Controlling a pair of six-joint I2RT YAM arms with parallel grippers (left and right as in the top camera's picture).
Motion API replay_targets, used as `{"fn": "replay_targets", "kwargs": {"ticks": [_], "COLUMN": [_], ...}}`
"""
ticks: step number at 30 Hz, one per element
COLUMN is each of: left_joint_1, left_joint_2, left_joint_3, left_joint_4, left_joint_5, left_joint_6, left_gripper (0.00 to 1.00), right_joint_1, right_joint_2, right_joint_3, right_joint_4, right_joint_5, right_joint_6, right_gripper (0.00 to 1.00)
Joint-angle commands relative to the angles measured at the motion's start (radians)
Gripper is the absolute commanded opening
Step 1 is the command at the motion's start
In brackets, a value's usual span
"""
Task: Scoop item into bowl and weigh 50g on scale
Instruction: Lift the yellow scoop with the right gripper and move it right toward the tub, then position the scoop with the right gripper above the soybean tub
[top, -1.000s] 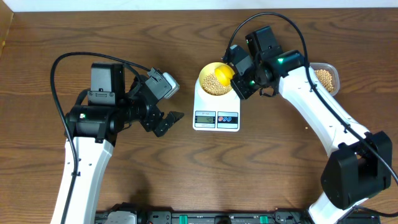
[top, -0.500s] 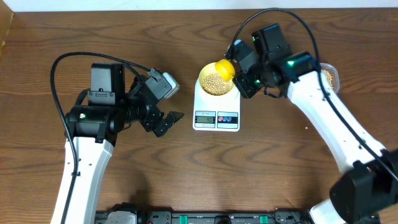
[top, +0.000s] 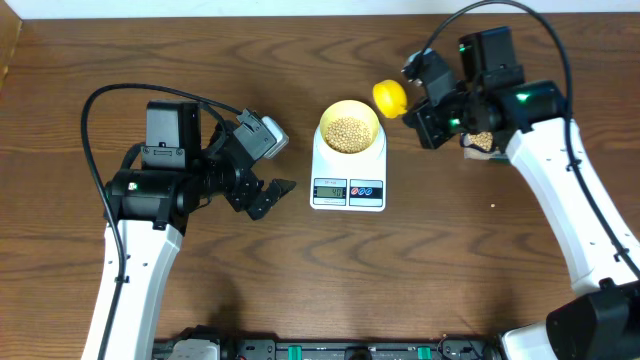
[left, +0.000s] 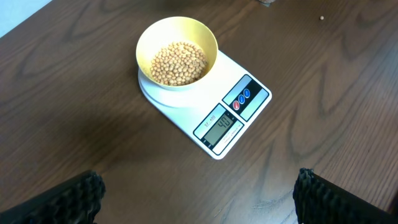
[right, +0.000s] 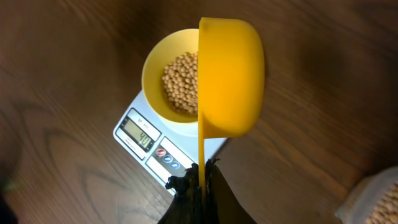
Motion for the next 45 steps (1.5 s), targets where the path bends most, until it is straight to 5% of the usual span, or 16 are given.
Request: {"fn": "replay_targets", "kwargs": {"ticks": [1,45], "left_joint_1": [0.004,0.004], "left_joint_2": [0.0,0.0], "left_joint_3": [0.015,0.015], "left_joint_4": [0.0,0.0], "left_joint_5": [0.009,0.008], "left_joint_6": [-0.012,-0.012], "left_gripper": [0.99,0.99], "right_joint_1": [-0.043,-0.314], "right_joint_2": [-0.025,-0.025], "right_joint_3": [0.018,0.018], "right_joint_4": [-0.011,-0.079], "right_joint_5": [-0.048,-0.07], "right_joint_6": [-0.015,-0.034], "right_gripper": [0.01,0.01]}}
